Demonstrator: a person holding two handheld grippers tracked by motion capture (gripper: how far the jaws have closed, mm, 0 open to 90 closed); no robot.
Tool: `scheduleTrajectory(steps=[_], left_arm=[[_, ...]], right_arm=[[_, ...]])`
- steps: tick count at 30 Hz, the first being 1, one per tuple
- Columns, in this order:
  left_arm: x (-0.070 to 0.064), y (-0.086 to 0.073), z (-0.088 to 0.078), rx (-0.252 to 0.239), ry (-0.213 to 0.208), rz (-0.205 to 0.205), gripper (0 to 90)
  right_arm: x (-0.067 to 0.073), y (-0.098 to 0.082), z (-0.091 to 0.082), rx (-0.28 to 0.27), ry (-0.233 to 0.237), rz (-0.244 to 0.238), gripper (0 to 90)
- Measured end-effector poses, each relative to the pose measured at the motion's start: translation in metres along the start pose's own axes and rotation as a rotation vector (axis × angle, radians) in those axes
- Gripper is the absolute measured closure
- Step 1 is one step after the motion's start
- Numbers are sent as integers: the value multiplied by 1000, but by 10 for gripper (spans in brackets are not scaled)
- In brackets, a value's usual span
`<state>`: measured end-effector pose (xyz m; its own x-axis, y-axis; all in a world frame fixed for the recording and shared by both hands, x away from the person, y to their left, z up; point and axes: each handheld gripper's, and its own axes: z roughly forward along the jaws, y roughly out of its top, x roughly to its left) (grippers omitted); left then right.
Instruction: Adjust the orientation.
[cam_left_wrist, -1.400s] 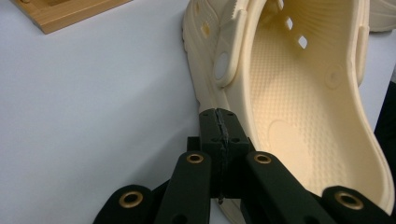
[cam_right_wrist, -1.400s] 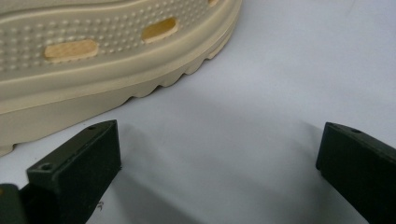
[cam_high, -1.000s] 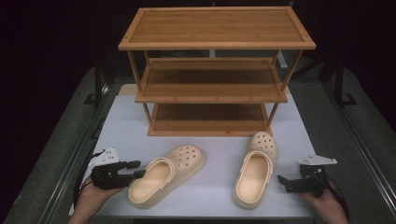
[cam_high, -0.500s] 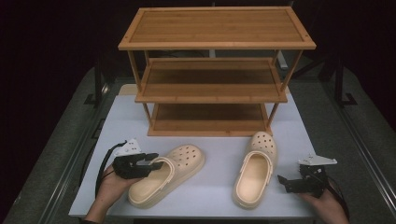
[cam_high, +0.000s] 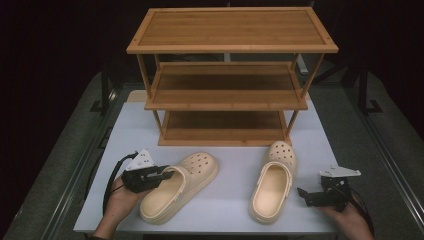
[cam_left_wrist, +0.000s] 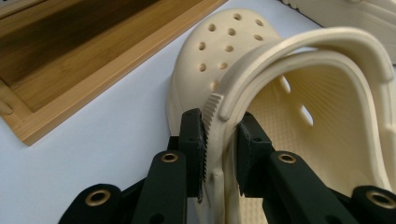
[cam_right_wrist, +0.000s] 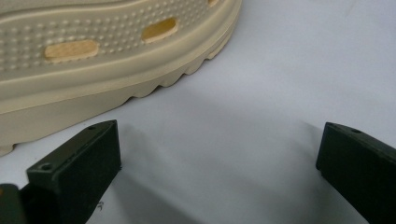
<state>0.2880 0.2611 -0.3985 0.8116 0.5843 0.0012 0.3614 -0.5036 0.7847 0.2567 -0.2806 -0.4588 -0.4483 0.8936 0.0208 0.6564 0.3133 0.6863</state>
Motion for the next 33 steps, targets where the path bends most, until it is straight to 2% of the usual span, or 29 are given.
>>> scheduleTrajectory(steps=[4, 9, 17, 21, 30, 33], left_arm=[[2, 0, -2, 1, 11, -5, 761], [8, -2, -10, -2, 58, -19, 764], [26, -13, -21, 10, 225, -99, 763], [29, -17, -22, -2, 219, -124, 761], [28, -19, -22, -14, 213, -128, 745], [29, -21, -22, -23, 187, -147, 712]], right_arm=[[0, 0, 0, 0, 0, 0, 0], [0, 0, 0, 1, 0, 1, 0], [0, 0, 0, 1, 1, 1, 0], [0, 0, 0, 1, 0, 1, 0], [0, 0, 0, 1, 0, 2, 0], [0, 0, 0, 1, 0, 1, 0]])
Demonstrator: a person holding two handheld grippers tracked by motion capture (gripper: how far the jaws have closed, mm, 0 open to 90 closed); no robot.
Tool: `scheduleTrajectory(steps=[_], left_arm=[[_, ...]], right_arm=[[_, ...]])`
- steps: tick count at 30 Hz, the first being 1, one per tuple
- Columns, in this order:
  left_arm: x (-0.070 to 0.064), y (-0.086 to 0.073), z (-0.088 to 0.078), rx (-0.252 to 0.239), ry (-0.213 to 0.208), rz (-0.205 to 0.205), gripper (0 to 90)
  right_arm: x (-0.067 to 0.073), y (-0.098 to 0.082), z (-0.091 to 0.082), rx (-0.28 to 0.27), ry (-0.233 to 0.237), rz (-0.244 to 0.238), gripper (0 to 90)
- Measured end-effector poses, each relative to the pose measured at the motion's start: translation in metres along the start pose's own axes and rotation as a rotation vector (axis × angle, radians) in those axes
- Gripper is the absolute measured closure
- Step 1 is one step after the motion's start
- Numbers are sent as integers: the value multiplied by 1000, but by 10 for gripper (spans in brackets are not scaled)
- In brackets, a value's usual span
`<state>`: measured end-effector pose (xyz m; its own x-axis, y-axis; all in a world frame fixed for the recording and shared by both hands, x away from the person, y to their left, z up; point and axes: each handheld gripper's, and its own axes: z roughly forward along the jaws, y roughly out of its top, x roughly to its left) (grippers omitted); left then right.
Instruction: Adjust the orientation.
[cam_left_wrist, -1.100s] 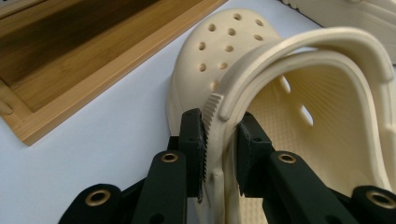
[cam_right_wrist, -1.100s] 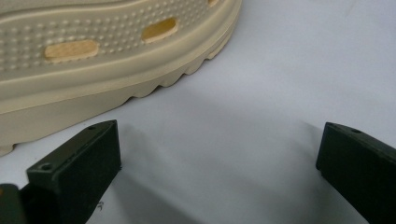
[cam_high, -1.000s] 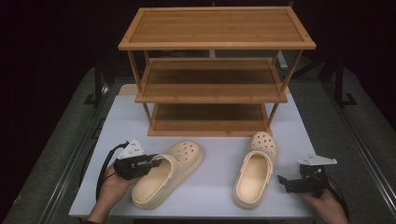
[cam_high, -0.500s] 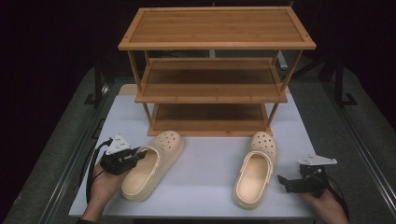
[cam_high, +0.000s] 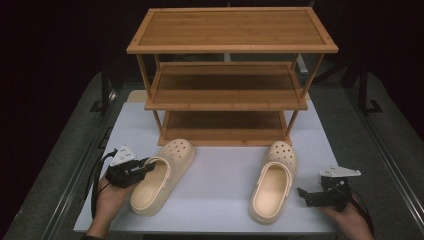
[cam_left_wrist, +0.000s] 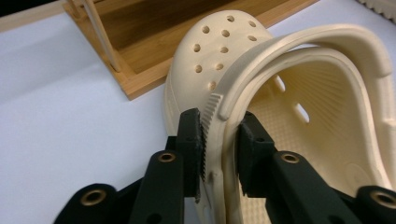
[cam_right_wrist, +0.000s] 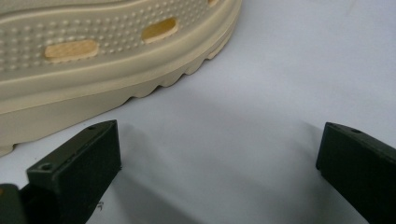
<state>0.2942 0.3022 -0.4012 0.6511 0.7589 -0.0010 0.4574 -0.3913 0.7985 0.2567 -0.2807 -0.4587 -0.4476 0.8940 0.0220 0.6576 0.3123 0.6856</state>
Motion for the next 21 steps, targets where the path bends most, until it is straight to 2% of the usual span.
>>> scheduleTrajectory(steps=[1, 4, 9, 12, 16, 21], left_arm=[[0, -1, 0, -1, -13, -5, 692], [1, -3, 0, 8, -16, -3, 613], [4, -5, -5, -7, -16, -26, 496], [9, -9, -15, -15, -25, -39, 437], [15, -15, -27, -24, -23, -53, 410], [27, -24, -40, -32, 5, -85, 378]], right_arm=[[0, 0, 0, 0, 0, 0, 0], [0, 0, 0, 0, 0, 0, 0], [0, 0, 0, 0, 0, 0, 0], [0, 0, 0, 2, -1, 1, 0], [0, 0, 0, 1, 0, 1, 0], [0, 0, 0, 2, 1, 1, 0]])
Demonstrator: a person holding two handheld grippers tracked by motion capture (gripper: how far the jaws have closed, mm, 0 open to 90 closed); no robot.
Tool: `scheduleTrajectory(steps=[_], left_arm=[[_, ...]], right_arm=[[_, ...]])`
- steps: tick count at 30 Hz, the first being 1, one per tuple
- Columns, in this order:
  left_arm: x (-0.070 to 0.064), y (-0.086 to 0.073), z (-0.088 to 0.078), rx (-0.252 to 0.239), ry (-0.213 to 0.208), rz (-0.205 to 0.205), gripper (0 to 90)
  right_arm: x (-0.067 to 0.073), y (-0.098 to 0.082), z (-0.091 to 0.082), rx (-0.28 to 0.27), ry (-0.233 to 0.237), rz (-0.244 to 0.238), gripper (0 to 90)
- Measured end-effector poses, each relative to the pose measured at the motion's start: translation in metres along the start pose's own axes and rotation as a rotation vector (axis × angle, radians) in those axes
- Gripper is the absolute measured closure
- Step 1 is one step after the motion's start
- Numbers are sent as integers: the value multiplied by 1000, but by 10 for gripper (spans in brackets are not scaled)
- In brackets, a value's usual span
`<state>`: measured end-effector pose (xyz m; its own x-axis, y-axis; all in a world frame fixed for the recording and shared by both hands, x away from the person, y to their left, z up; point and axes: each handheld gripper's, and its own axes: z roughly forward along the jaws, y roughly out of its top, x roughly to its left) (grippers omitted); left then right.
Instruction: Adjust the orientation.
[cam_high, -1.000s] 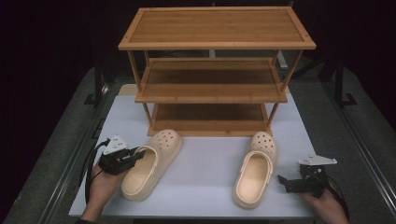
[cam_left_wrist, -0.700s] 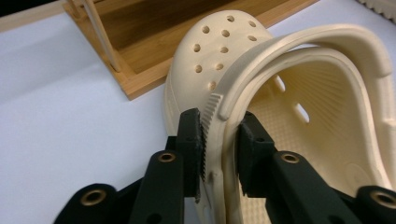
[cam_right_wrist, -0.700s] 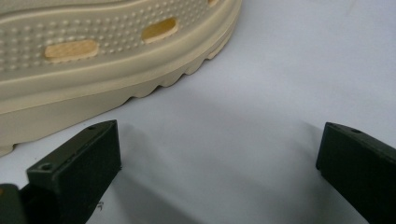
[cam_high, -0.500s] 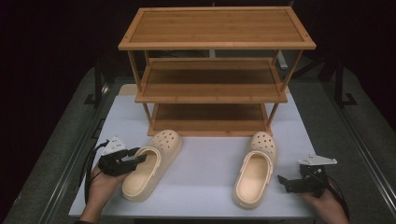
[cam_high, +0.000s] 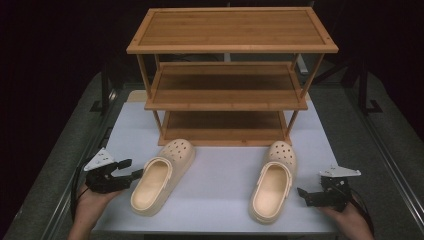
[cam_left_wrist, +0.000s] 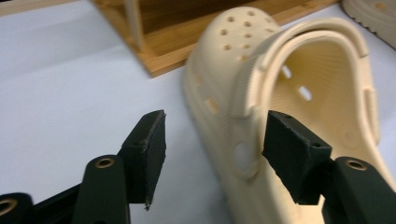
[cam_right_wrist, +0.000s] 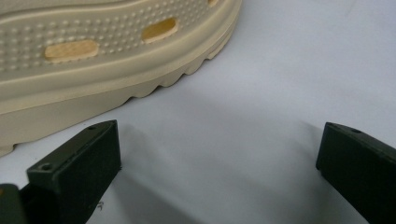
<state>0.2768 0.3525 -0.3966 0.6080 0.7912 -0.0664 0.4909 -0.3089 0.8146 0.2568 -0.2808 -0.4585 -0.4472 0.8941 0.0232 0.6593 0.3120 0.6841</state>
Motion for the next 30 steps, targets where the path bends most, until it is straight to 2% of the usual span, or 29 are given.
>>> scheduleTrajectory(steps=[4, 6, 8, 9, 11, 12, 13, 15, 20, 23, 30], left_arm=[[11, -6, -8, -1, 30, -24, 366], [22, -14, -11, 14, 60, -57, 355], [24, -15, -11, 25, 71, -58, 317], [30, -20, -8, 63, 105, -63, 279], [32, -23, -5, 74, 119, -69, 200], [35, -27, 1, 116, 151, -74, 148], [35, -28, 3, 125, 163, -70, 138], [37, -31, 8, 163, 166, -65, 40], [39, -42, 23, 207, 184, -53, 12], [38, -43, 26, 194, 184, -40, 0], [38, -44, 27, 190, 185, -42, 0]], right_arm=[[0, 0, 0, 0, 0, 1, 0], [0, 0, 0, 0, 0, 1, 0], [0, 0, 0, 0, 0, 1, 0], [0, 0, 0, 0, 0, 1, 0], [0, 0, 0, 0, 0, 0, 0], [0, 0, 0, 1, 0, 0, 0], [0, 0, 0, 0, 0, 1, 0], [0, 0, 0, 1, 0, 1, 0], [0, 0, 0, 0, 0, 0, 0], [0, 0, 0, 1, 0, 0, 0], [0, 3, -1, 21, 1, 1, 16]])
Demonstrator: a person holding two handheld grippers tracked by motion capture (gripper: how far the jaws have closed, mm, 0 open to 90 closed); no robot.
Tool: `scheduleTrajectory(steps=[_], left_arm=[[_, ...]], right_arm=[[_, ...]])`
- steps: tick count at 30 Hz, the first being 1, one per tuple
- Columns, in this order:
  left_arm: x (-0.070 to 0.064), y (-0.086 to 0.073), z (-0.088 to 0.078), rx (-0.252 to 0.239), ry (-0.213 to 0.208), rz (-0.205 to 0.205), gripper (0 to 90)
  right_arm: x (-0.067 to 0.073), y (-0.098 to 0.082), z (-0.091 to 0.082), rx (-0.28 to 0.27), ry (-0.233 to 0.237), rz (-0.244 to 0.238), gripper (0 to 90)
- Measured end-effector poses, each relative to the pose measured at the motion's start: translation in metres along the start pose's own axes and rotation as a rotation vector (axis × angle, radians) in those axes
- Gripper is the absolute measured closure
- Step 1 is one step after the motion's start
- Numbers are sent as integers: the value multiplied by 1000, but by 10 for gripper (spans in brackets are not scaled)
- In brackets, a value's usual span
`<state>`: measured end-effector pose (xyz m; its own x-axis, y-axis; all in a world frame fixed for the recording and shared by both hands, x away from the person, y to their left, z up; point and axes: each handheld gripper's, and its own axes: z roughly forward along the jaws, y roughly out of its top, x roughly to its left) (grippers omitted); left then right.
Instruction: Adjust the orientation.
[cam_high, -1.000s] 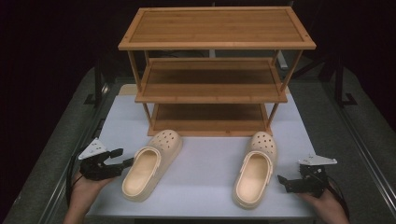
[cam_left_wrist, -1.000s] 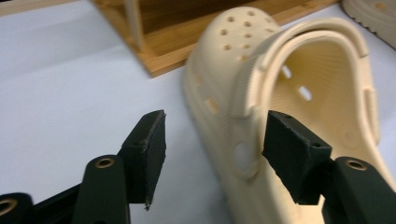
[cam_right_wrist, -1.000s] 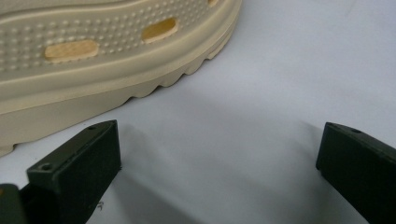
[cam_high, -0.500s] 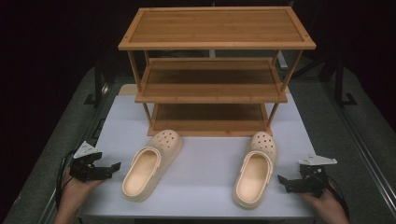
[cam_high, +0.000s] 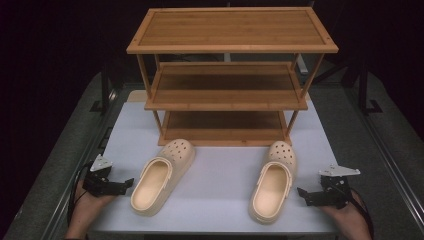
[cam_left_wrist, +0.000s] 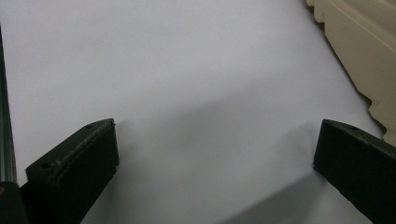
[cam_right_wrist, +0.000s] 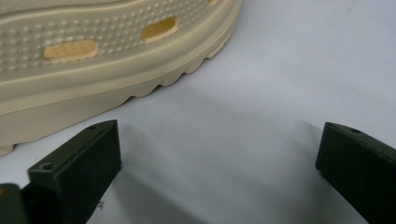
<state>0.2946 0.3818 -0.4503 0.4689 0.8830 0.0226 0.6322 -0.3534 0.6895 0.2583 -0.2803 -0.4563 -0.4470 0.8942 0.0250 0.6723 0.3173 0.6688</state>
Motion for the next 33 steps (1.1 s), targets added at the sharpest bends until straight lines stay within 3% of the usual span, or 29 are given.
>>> scheduleTrajectory(steps=[2, 3, 4, 6, 7, 8, 9, 12, 13, 15, 18, 23, 33], left_arm=[[0, 0, 0, 0, 0, -1, 0], [0, 0, 0, 0, 0, -1, 0], [0, 0, 0, 0, -1, -1, 0], [0, 0, 0, -1, -1, -1, 0], [0, 0, 0, -1, 0, 0, 0], [0, 0, 0, -1, 0, 0, 0], [0, 0, 0, 0, 0, 0, 0], [0, 0, 0, 1, 0, 1, 0], [0, 0, 0, 1, 0, 1, 0], [0, 0, 0, 1, 0, -1, 0], [0, 0, 0, 1, 1, 0, 0], [0, 0, 0, 3, 2, 1, 0], [0, 0, 0, 4, 2, 1, 0]], right_arm=[[-2, 3, -3, 17, -13, 9, 127], [-2, 3, -3, 17, -13, 9, 127], [-5, 6, -9, 27, -25, 30, 288], [-6, 6, -11, 23, -24, 43, 323], [-9, 8, -14, 17, -3, 73, 487], [-9, 8, -14, 17, -3, 73, 487], [-11, 10, -17, -2, 9, 78, 622], [-15, 15, -20, -31, 34, 84, 794], [-15, 15, -20, -31, 34, 84, 794], [-17, 25, -23, -61, 32, 77, 900], [-20, 32, -23, -74, 41, 73, 900], [-35, 54, -15, -146, 119, 65, 900], [-46, 86, 10, -181, 152, 62, 900]])
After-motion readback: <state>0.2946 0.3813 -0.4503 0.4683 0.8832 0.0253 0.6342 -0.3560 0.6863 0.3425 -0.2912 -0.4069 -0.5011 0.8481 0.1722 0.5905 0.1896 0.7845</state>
